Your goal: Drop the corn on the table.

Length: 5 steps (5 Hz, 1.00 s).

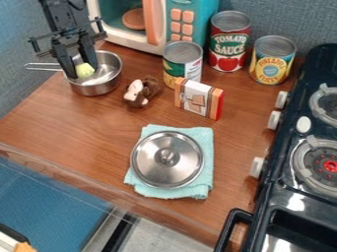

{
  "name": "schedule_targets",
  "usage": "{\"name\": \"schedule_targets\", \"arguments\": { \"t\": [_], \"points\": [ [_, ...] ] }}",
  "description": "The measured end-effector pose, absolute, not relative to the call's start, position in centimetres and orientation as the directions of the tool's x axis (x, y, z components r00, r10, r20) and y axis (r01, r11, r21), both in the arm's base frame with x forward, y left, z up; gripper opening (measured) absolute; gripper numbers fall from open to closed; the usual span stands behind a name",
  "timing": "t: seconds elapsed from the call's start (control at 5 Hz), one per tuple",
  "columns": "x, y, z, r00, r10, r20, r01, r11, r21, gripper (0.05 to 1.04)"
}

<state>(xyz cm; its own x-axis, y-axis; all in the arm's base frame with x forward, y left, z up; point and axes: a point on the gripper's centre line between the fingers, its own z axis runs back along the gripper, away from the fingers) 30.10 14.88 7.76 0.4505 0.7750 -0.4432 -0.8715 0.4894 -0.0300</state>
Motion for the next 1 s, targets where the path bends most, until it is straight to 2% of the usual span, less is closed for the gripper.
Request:
{"name": "schedule_targets", "arguments": {
  "t": [0.4,0.8,1.0],
  "points": [
    [29.6,14.4,8.0,0.392,0.767,-0.507,-0.897,0.442,-0.025,0.388],
    [28.2,13.4,7.7,0.307,0.764,-0.568,-0.921,0.389,0.024,0.388],
    [27.4,13.3,7.8,0.276,0.773,-0.571,-0.932,0.36,0.037,0.388]
  ]
}}
